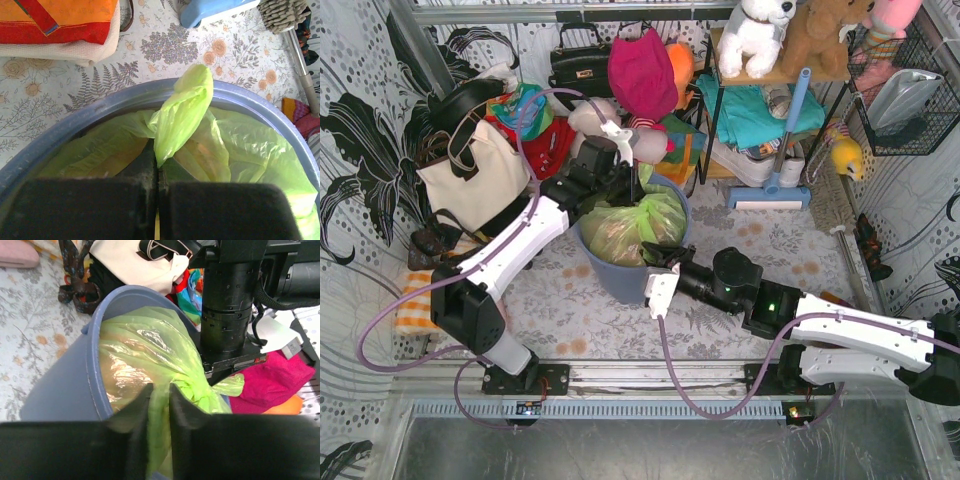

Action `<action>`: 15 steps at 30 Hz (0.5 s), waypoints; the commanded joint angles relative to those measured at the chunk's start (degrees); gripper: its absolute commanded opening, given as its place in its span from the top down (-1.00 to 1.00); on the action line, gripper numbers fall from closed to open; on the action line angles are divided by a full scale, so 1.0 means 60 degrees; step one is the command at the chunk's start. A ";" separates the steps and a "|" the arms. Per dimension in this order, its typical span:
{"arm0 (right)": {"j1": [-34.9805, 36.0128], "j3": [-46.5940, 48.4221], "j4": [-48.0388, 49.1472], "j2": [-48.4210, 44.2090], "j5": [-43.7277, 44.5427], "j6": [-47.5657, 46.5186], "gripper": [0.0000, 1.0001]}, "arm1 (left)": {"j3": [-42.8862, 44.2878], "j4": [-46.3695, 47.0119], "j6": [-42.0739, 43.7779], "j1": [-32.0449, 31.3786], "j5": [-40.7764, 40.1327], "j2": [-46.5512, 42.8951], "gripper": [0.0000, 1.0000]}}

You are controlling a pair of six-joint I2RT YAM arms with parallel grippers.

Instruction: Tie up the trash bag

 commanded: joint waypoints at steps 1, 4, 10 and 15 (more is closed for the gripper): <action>-0.0075 0.0343 -0.0033 -0.0057 0.0118 0.0004 0.88 | 0.0165 0.0127 0.0143 0.0045 0.0067 -0.0404 1.00; -0.0082 0.0432 0.0186 -0.0115 0.0015 0.0265 1.00 | 0.0121 0.0287 0.0118 0.0045 -0.0155 -0.0673 1.00; -0.0141 0.1531 0.1146 0.0365 0.0869 0.3644 1.00 | 0.0033 0.1035 0.0061 0.0045 -0.0729 -0.1638 1.00; -0.0155 0.3605 0.0153 0.1315 0.2261 0.6683 1.00 | 0.0033 0.2066 -0.0023 0.0045 -0.0561 -0.2495 1.00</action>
